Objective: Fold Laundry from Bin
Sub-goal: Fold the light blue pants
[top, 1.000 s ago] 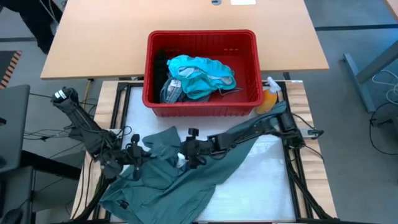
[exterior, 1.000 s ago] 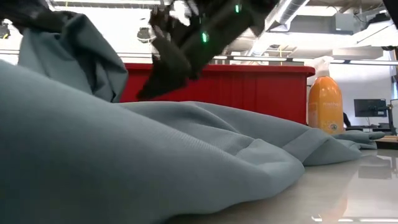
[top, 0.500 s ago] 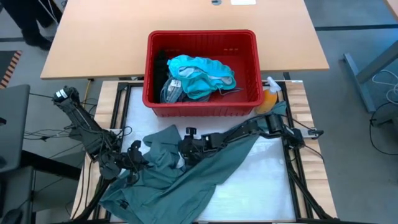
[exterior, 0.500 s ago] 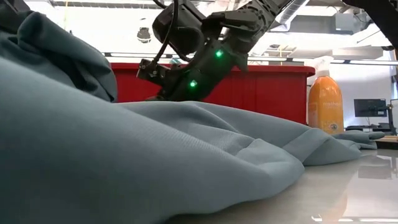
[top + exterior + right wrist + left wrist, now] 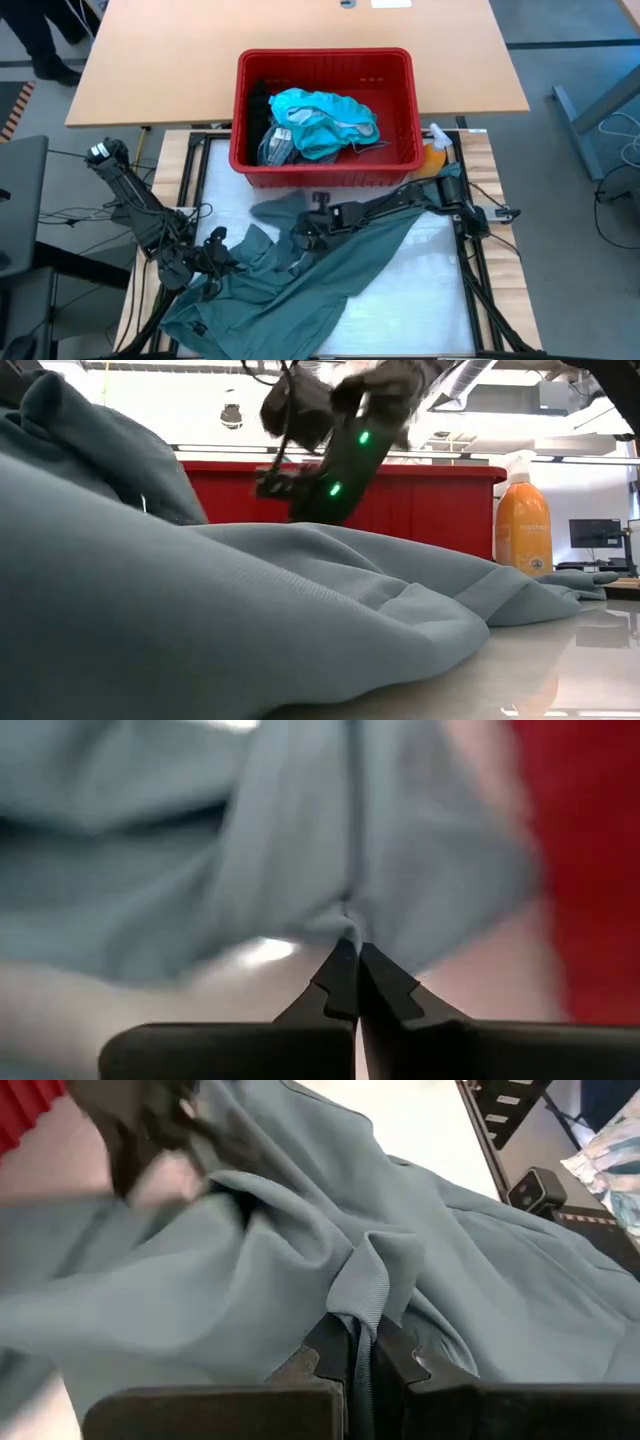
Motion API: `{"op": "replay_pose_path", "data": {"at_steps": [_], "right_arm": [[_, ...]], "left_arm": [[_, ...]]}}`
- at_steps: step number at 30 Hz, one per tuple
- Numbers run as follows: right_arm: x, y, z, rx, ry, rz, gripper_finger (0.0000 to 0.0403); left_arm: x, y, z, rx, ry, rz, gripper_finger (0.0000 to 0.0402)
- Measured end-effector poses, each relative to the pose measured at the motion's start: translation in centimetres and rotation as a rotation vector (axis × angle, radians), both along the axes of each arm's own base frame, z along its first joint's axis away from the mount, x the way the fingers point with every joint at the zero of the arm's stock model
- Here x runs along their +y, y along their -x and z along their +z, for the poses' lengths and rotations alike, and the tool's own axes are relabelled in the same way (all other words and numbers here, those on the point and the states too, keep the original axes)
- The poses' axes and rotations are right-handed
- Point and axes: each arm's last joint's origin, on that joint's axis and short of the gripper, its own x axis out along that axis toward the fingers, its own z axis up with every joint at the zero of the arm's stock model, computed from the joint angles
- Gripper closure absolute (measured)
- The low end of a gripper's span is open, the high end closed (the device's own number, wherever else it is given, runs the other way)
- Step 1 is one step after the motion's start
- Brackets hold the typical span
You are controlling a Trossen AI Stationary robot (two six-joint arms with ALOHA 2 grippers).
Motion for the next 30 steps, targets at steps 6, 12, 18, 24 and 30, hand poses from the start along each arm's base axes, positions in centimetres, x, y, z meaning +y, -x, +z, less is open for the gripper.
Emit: {"op": "replay_pose_path", "data": {"at_steps": [6,12,18,24,30], "right_arm": [[0.6,5.7,6.3,0.099,0.148,-0.283,0.0384],[1.9,11.2,10.0,0.048,0.218,-0.599,0.0384],[5.3,13.9,10.9,-0.218,0.326,-0.749,0.0384],[9.6,15.8,7.0,-0.309,0.143,-0.781,0.0384],[13.9,17.3,3.3,-0.021,-0.203,-0.699,0.0370]], "left_arm": [[-0.2,0.2,0.1,-0.026,-0.014,0.010,0.0401],[-0.3,-0.2,0.2,-0.083,-0.057,0.060,0.0401],[-0.7,-1.7,-1.0,-0.068,-0.114,0.118,0.0401],[-1.7,-3.1,-2.0,-0.030,-0.111,0.051,0.0401],[-2.2,-3.3,-1.9,-0.029,-0.051,-0.011,0.0401]]}}
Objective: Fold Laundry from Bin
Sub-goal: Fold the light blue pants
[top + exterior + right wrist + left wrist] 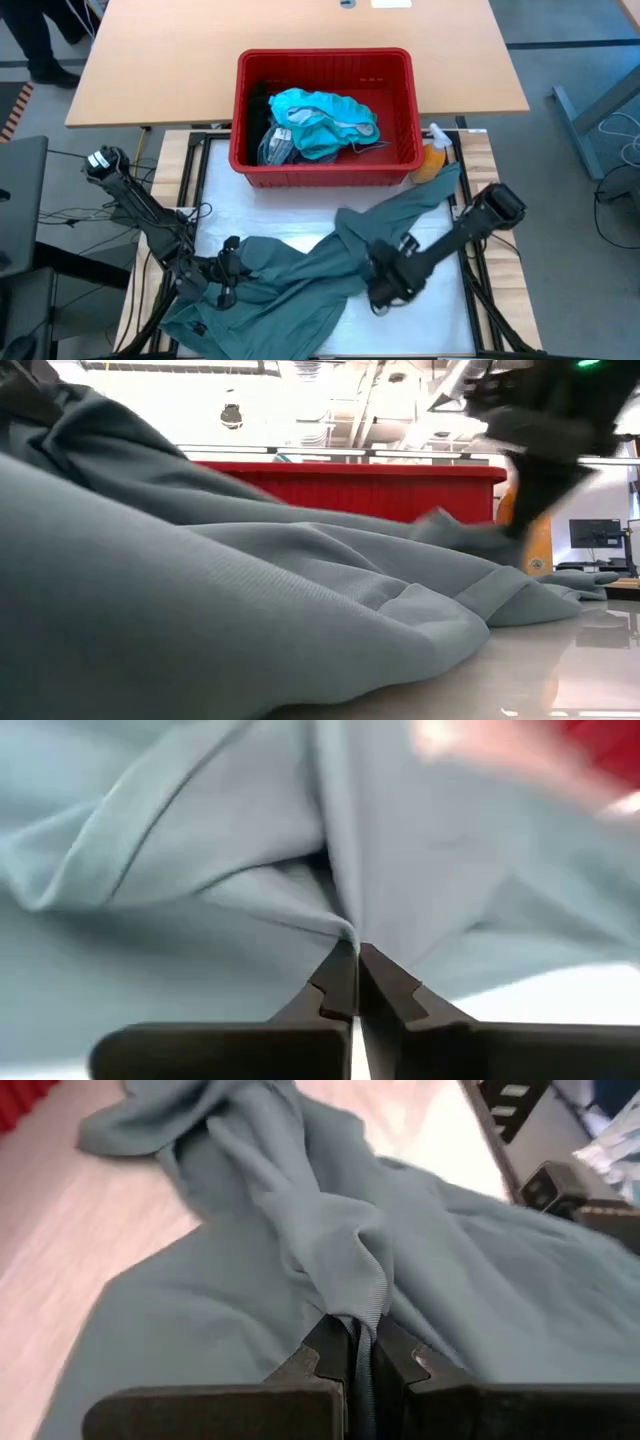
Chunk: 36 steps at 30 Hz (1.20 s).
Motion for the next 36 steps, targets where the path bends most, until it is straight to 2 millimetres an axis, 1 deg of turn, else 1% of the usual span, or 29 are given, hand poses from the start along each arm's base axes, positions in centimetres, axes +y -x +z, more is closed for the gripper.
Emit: {"op": "replay_pose_path", "data": {"at_steps": [3,6,9,12,14,16,18,20,21,23,26,29,32,36], "right_arm": [[1.2,0.5,0.4,0.058,-0.099,0.042,0.0351],[1.0,0.4,1.2,0.129,-0.121,0.061,0.0334],[0.0,0.0,2.9,0.206,-0.102,0.063,0.0314],[-1.3,-0.6,4.8,0.255,-0.042,0.063,0.0290],[-2.2,-1.2,6.0,0.255,-0.020,0.071,0.0272],[-3.0,-1.9,6.7,0.236,-0.017,0.091,0.0253],[-4.0,-3.2,6.8,0.153,-0.022,0.115,0.0236],[-5.0,-4.8,6.4,0.052,-0.042,0.141,0.0222],[-5.5,-5.7,5.9,0.005,-0.053,0.151,0.0216],[-6.5,-7.3,4.2,-0.046,-0.071,0.169,0.0207],[-7.8,-9.1,1.2,-0.052,-0.097,0.138,0.0201],[-9.1,-10.0,-1.0,-0.017,-0.104,0.063,0.0201],[-10.0,-10.7,-2.6,0.005,-0.107,0.025,0.0200],[-10.9,-11.3,-3.9,0.028,-0.125,0.033,0.0201]], "left_arm": [[-0.2,-0.1,0.2,-0.014,0.006,-0.029,0.0401],[-0.1,-0.2,0.2,-0.016,0.004,-0.032,0.0401],[-0.1,-0.2,0.2,-0.014,0.015,-0.025,0.0401],[-0.1,-0.2,0.2,-0.012,0.027,-0.020,0.0401],[-0.1,-0.2,0.2,-0.011,0.035,-0.015,0.0401],[-0.1,-0.2,0.2,-0.011,0.039,-0.013,0.0401],[-0.1,-0.2,0.2,-0.010,0.038,-0.013,0.0401],[-0.1,-0.2,0.2,-0.008,0.036,-0.012,0.0401],[-0.1,-0.2,0.2,-0.008,0.036,-0.012,0.0401],[-0.1,-0.2,0.2,-0.008,0.036,-0.012,0.0401],[-0.1,-0.2,0.2,-0.007,0.043,-0.009,0.0401],[-0.1,-0.2,0.2,-0.001,0.049,-0.017,0.0401],[-0.1,-0.1,0.1,0.009,0.051,-0.026,0.0401],[-0.1,-0.1,0.1,0.013,0.047,-0.026,0.0401]]}}
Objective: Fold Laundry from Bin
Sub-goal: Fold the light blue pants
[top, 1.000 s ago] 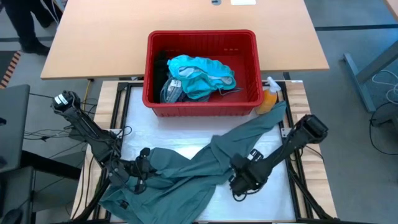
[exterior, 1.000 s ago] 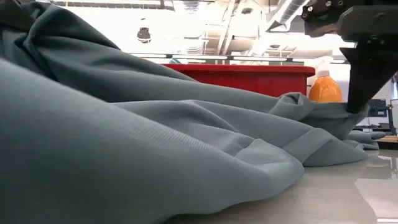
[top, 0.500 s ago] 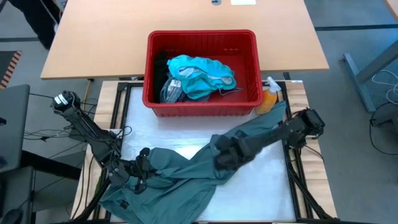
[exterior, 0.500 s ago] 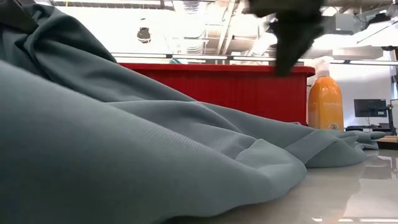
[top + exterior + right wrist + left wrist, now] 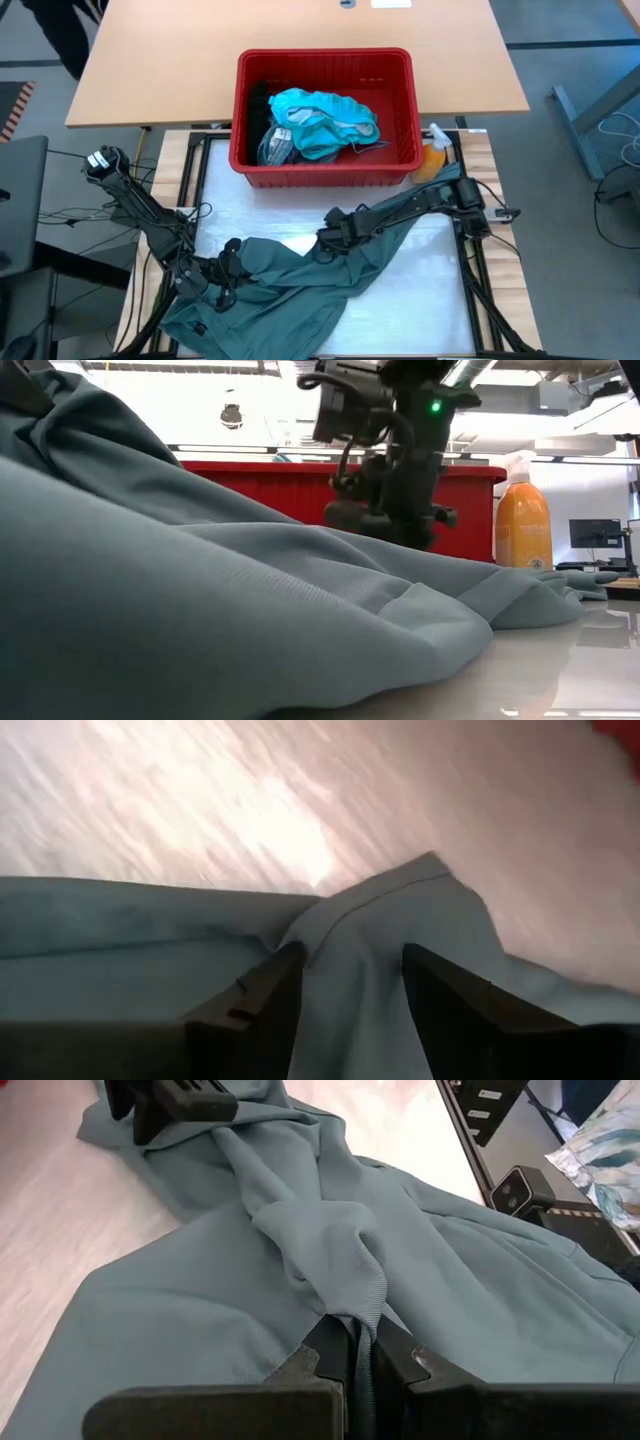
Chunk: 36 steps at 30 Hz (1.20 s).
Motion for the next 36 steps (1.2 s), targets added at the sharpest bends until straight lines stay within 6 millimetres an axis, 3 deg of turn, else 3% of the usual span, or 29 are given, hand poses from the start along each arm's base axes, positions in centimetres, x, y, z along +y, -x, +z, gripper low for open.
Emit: {"op": "replay_pose_path", "data": {"at_steps": [3,8,11,14,17,20,23,27,33,36], "right_arm": [[-0.3,0.0,-0.2,0.026,-0.003,0.029,0.0232],[-0.1,0.6,2.0,-0.008,0.065,0.055,0.0376],[0.5,1.8,5.1,-0.075,0.150,0.049,0.0380],[1.5,4.5,8.6,-0.118,0.269,0.001,0.0383],[2.2,8.5,12.3,-0.192,0.406,-0.103,0.0384],[2.9,12.7,14.0,-0.327,0.524,-0.208,0.0383],[3.5,16.0,13.7,-0.497,0.605,-0.229,0.0383],[3.6,18.7,11.0,-0.621,0.649,-0.198,0.0383],[2.7,20.4,5.5,-0.710,0.608,-0.265,0.0383],[2.2,20.4,4.1,-0.741,0.590,-0.303,0.0383]], "left_arm": [[0.0,0.0,0.0,0.001,-0.003,0.002,0.0401],[0.0,0.0,0.0,0.001,-0.005,0.001,0.0401],[0.0,0.0,0.0,0.002,-0.007,0.000,0.0401],[0.0,0.0,0.0,0.002,-0.008,0.001,0.0401],[0.0,-0.1,0.1,-0.019,-0.017,0.002,0.0401],[-0.1,-0.3,0.7,-0.083,-0.035,0.007,0.0401],[-0.2,-0.5,1.5,-0.168,-0.063,0.018,0.0401],[-0.1,-0.8,3.1,-0.273,-0.107,0.071,0.0401],[0.7,-1.8,4.0,-0.284,-0.128,0.107,0.0401],[1.2,-2.2,3.7,-0.247,-0.106,0.103,0.0401]]}}
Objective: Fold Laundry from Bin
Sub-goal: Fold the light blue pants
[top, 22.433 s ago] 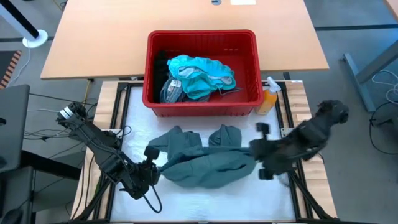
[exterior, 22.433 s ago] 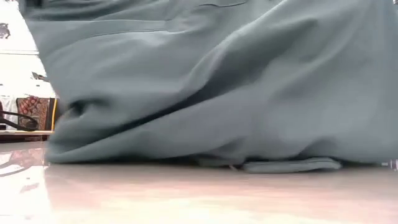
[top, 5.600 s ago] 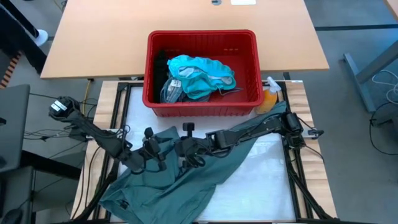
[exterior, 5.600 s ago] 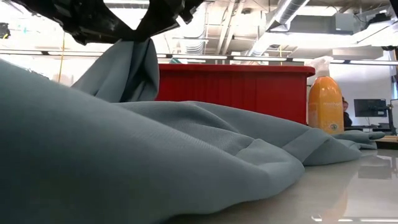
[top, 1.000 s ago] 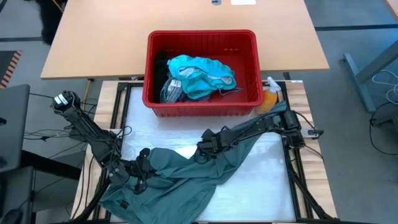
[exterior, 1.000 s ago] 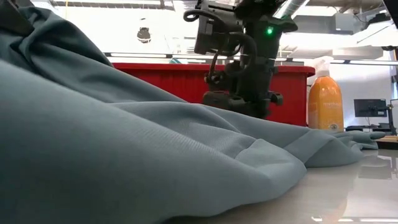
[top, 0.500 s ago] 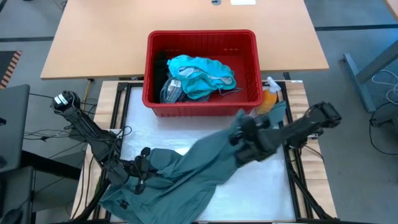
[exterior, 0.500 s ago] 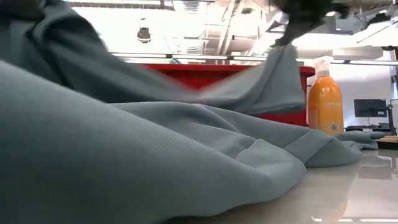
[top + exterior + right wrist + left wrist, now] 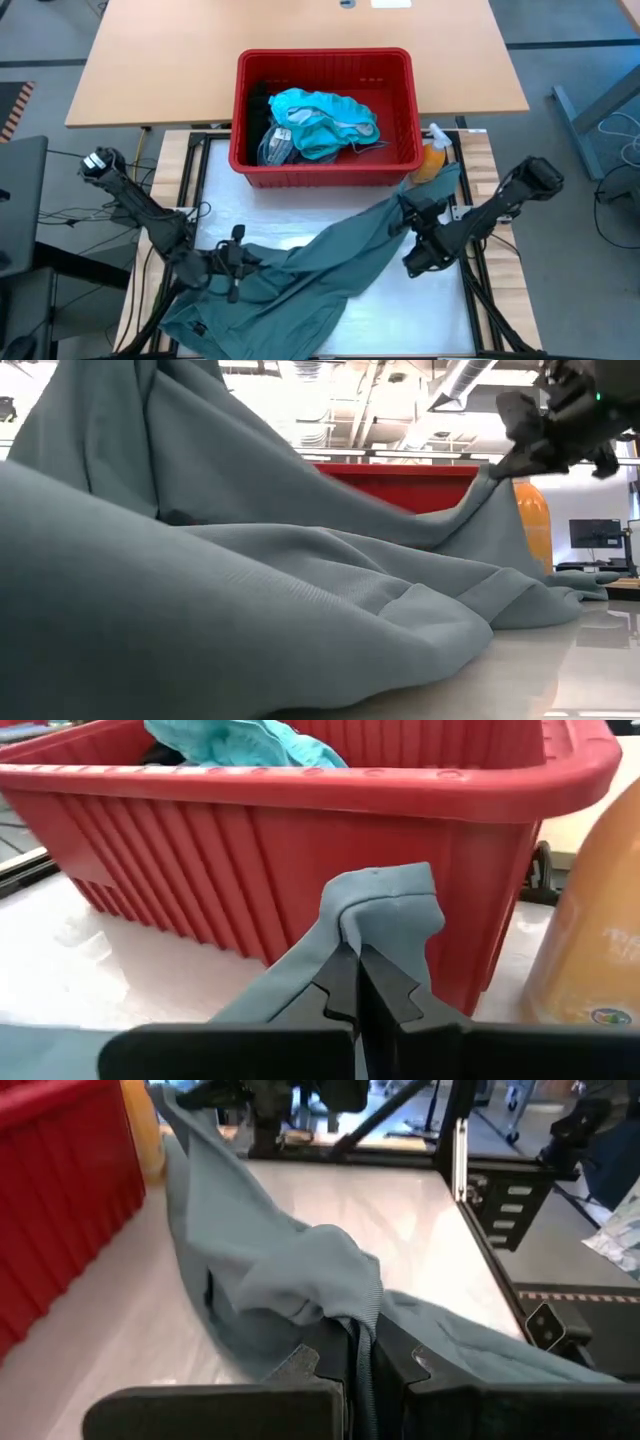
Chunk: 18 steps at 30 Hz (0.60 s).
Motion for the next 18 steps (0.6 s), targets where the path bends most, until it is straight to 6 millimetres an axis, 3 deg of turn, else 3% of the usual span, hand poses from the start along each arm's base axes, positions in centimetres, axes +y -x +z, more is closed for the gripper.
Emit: {"op": "replay_pose_path", "data": {"at_steps": [4,7,11,14,18], "right_arm": [[-0.8,-0.6,0.4,0.018,0.029,-0.036,0.0383],[-1.2,-1.2,3.4,0.102,0.081,-0.027,0.0383],[0.7,-1.2,7.2,0.240,0.046,0.155,0.0383],[2.4,-0.5,6.4,0.360,-0.255,0.329,0.0377],[4.2,0.0,4.0,0.510,-0.548,0.364,0.0333]], "left_arm": [[0.7,-0.5,-0.2,0.025,0.010,0.016,0.0401],[1.1,-0.8,-0.1,0.019,-0.005,0.034,0.0401],[1.5,-1.1,0.2,-0.001,0.011,0.025,0.0401],[1.4,-1.2,0.1,0.006,0.015,0.008,0.0401],[1.2,-1.3,-0.1,0.022,0.016,-0.032,0.0401]]}}
